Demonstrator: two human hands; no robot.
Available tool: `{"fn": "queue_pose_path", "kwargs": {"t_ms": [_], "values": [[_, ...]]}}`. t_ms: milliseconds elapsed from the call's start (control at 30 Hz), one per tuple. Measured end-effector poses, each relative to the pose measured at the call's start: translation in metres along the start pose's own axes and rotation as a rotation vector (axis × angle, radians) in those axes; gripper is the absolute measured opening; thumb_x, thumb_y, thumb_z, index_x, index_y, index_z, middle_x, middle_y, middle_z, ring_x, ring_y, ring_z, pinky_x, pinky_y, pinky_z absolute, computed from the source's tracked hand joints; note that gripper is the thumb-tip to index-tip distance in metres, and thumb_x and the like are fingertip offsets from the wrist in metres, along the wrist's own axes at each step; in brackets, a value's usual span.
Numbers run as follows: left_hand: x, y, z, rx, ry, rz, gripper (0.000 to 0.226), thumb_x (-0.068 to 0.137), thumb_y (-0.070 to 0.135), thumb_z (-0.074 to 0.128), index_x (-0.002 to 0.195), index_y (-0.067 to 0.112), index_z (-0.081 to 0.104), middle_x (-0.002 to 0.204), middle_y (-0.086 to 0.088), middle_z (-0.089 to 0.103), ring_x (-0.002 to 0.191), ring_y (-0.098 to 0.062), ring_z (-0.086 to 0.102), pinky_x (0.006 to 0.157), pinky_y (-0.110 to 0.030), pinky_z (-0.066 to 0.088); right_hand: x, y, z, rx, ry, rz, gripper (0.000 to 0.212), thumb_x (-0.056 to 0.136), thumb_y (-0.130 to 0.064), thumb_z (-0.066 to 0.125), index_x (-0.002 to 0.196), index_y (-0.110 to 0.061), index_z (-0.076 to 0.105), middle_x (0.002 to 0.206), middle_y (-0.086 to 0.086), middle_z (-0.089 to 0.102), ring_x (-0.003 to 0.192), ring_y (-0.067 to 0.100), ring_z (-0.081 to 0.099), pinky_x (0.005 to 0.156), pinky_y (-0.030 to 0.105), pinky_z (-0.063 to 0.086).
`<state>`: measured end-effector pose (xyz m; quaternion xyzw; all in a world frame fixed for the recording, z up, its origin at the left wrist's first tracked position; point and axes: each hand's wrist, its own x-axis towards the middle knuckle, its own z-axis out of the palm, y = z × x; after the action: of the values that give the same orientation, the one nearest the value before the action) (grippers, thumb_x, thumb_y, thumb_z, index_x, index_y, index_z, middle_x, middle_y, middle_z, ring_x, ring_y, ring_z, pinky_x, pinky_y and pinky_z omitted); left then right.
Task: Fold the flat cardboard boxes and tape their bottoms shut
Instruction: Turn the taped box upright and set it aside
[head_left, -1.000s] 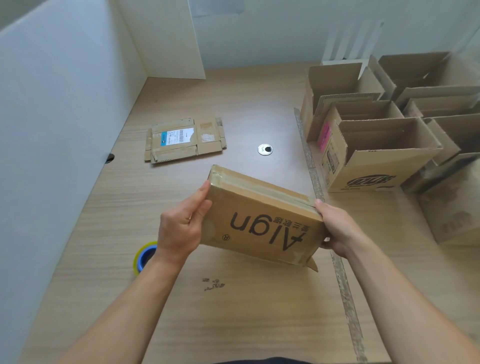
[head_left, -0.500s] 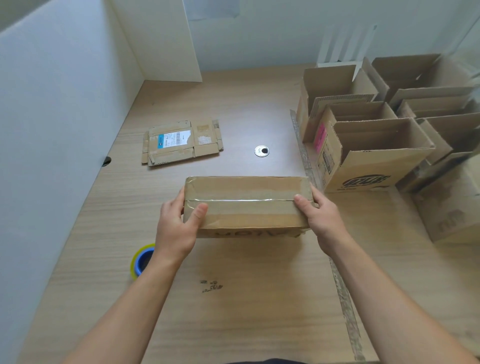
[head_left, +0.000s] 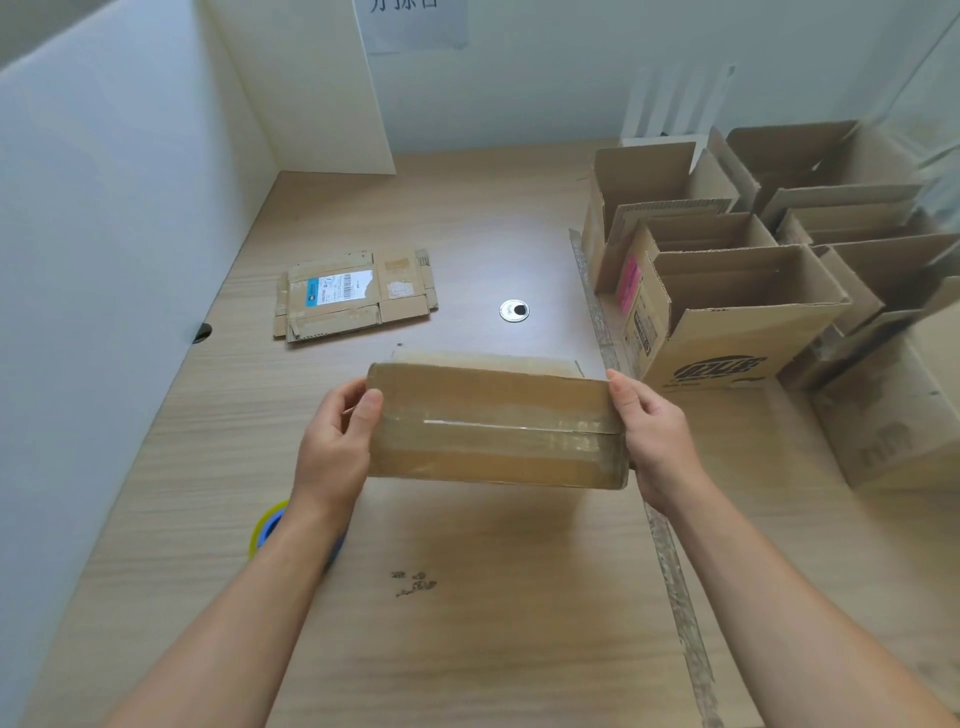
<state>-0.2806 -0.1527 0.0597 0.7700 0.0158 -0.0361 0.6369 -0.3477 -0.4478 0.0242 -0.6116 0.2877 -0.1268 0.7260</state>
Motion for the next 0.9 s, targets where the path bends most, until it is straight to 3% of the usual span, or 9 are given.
{"fn": "queue_pose_path", "kwargs": {"t_ms": [100, 167, 300, 400, 500, 633, 733, 800, 900], "values": [[0.006, -0.001, 0.007, 0.123, -0.006, -0.054, 0.054, 0.091, 0.06, 0.049, 0.137, 0.033, 0.055, 0.125, 0.015, 0.053, 0.118, -0.003, 0.052, 0.104, -0.029, 0.04, -0.001, -0.001, -0.002, -0.014, 0.005, -0.057, 0.02, 0.095, -0.037, 0.062, 0.113, -0.035, 0.071, 0.123, -0.007, 0.061, 0.115, 0.004, 0.059, 0.098, 0.026, 0.045], [0.005, -0.004, 0.011, 0.071, -0.015, -0.077, 0.046, 0.096, 0.052, 0.051, 0.138, 0.034, 0.056, 0.13, 0.012, 0.052, 0.125, -0.007, 0.05, 0.111, -0.036, 0.039, -0.002, -0.002, -0.005, 0.057, -0.024, -0.003, 0.017, 0.096, -0.035, 0.063, 0.108, -0.04, 0.074, 0.127, -0.008, 0.06, 0.117, 0.004, 0.058, 0.098, 0.028, 0.046], [-0.005, -0.011, 0.018, -0.109, -0.029, -0.135, 0.036, 0.1, 0.027, 0.053, 0.134, 0.038, 0.06, 0.126, 0.011, 0.053, 0.124, -0.01, 0.053, 0.11, -0.045, 0.042, 0.002, -0.002, -0.012, 0.14, -0.052, 0.065, 0.026, 0.099, -0.022, 0.057, 0.112, -0.037, 0.073, 0.127, -0.011, 0.067, 0.117, 0.005, 0.061, 0.084, 0.023, 0.051], [-0.009, -0.013, 0.018, -0.156, -0.015, -0.124, 0.051, 0.088, 0.024, 0.059, 0.138, 0.032, 0.055, 0.129, 0.011, 0.053, 0.123, -0.006, 0.054, 0.109, -0.041, 0.043, 0.004, -0.004, -0.01, 0.138, -0.019, 0.085, 0.043, 0.098, -0.026, 0.06, 0.14, -0.021, 0.054, 0.136, -0.005, 0.061, 0.121, 0.012, 0.06, 0.102, 0.036, 0.049], [-0.005, -0.009, 0.016, -0.122, -0.057, -0.093, 0.061, 0.077, 0.029, 0.058, 0.137, 0.034, 0.057, 0.13, 0.01, 0.053, 0.119, -0.003, 0.056, 0.104, -0.036, 0.046, 0.006, -0.005, -0.008, 0.103, -0.01, 0.101, 0.036, 0.099, -0.02, 0.059, 0.135, -0.018, 0.059, 0.123, -0.002, 0.069, 0.114, 0.018, 0.065, 0.103, 0.041, 0.05], [0.0, -0.004, 0.014, -0.029, -0.117, -0.027, 0.057, 0.089, 0.034, 0.065, 0.144, 0.031, 0.049, 0.139, 0.005, 0.055, 0.124, -0.013, 0.057, 0.105, -0.041, 0.048, 0.008, -0.005, -0.005, 0.157, 0.033, 0.116, 0.03, 0.098, -0.009, 0.059, 0.126, -0.014, 0.066, 0.133, 0.004, 0.063, 0.118, 0.019, 0.063, 0.105, 0.041, 0.048], [0.003, -0.003, 0.011, 0.033, -0.145, 0.03, 0.055, 0.097, 0.022, 0.062, 0.149, 0.026, 0.043, 0.14, 0.01, 0.057, 0.127, -0.007, 0.054, 0.108, -0.037, 0.044, 0.005, -0.008, -0.006, 0.18, -0.015, 0.104, 0.024, 0.097, -0.008, 0.059, 0.108, -0.024, 0.073, 0.121, -0.004, 0.071, 0.107, 0.012, 0.068, 0.09, 0.032, 0.054], [0.005, -0.002, 0.008, -0.023, -0.169, 0.032, 0.053, 0.097, 0.014, 0.06, 0.146, 0.027, 0.046, 0.134, 0.008, 0.062, 0.123, -0.009, 0.058, 0.104, -0.035, 0.047, 0.004, -0.011, -0.008, 0.174, -0.071, 0.101, 0.029, 0.097, -0.009, 0.058, 0.121, -0.024, 0.064, 0.116, -0.002, 0.073, 0.102, 0.015, 0.069, 0.079, 0.032, 0.055], [0.007, -0.001, 0.005, -0.088, -0.159, -0.015, 0.061, 0.081, 0.012, 0.063, 0.14, 0.025, 0.051, 0.132, -0.006, 0.06, 0.12, -0.023, 0.058, 0.096, -0.044, 0.052, 0.007, -0.015, -0.009, 0.051, -0.103, 0.073, 0.039, 0.096, -0.017, 0.062, 0.133, -0.024, 0.053, 0.126, 0.004, 0.064, 0.112, 0.02, 0.065, 0.093, 0.046, 0.055]]}}
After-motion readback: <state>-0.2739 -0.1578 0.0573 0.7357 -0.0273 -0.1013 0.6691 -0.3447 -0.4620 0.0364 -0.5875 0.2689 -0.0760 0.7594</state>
